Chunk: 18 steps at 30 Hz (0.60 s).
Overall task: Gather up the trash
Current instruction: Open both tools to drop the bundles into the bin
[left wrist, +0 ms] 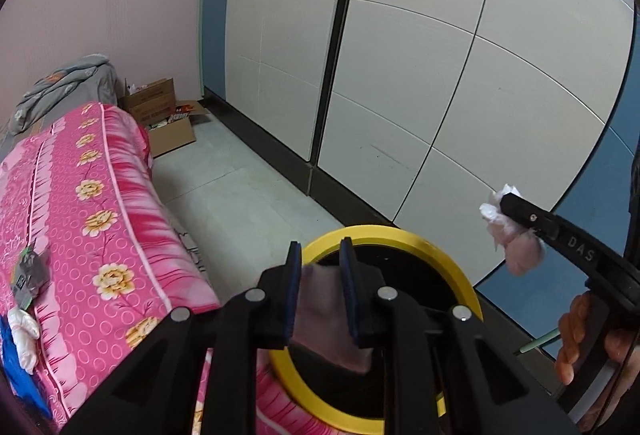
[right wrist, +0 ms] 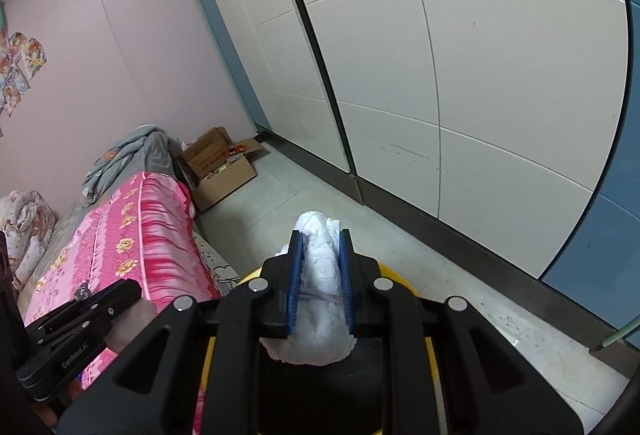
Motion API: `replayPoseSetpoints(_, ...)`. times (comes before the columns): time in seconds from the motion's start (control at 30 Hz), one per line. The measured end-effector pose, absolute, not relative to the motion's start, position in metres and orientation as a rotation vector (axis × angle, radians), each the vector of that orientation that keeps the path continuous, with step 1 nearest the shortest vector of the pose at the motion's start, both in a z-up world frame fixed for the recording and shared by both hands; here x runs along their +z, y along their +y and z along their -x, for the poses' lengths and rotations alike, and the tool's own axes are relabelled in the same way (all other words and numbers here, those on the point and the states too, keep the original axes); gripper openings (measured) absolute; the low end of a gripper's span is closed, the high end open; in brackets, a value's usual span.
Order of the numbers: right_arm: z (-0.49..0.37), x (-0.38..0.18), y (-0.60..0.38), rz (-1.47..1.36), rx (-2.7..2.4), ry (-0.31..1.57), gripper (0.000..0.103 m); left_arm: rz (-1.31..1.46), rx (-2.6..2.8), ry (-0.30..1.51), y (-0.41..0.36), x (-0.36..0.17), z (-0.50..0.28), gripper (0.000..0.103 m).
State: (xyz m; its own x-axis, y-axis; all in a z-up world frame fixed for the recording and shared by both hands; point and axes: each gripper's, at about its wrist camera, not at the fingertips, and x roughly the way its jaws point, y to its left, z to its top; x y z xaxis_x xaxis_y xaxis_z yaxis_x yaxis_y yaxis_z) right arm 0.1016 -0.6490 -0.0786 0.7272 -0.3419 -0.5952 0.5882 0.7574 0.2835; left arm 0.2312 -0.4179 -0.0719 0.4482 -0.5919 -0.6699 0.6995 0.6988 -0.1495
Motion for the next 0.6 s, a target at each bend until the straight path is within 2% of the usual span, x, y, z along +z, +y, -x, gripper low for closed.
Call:
replayPoseSetpoints(0.03,-0.101,-0.079,-0.649,-0.482,-0.541,0.545,0.019,-0.152,-0.81,0.763,-0.418,-0.071,-0.23,0.02)
replayPoseSetpoints(0.1,-0.099,-0.078,-0.649,-0.474,-0.553,0.539,0.028,-0.139,-0.819,0.763,-0.416,-0.071,-0.23,0.038)
replayPoseSetpoints(0.17,-0.095,-0.075,-0.647,-0.473,-0.563,0.527,0.036,-0.128,-0.811,0.757,-0.411,-0.07,-0.231,0.046)
replayPoseSetpoints(0.23,-0.09,-0.072,-0.646,-0.475,-0.567,0.521,0.04,-0.113,-0.809,0.763,-0.404,-0.068,-0.232,0.05)
replayPoseSetpoints(0.4,-0.083,-0.06,-0.633,-0.483,-0.541,0.501,0.047,-0.075,-0.754,0.737,-0.369,-0.053,-0.234,0.068)
replayPoseSetpoints(0.6,-0.084,-0.041,-0.597,-0.46,-0.456,0.488,0.05,-0.063,-0.638,0.679,-0.311,-0.029,-0.231,0.078)
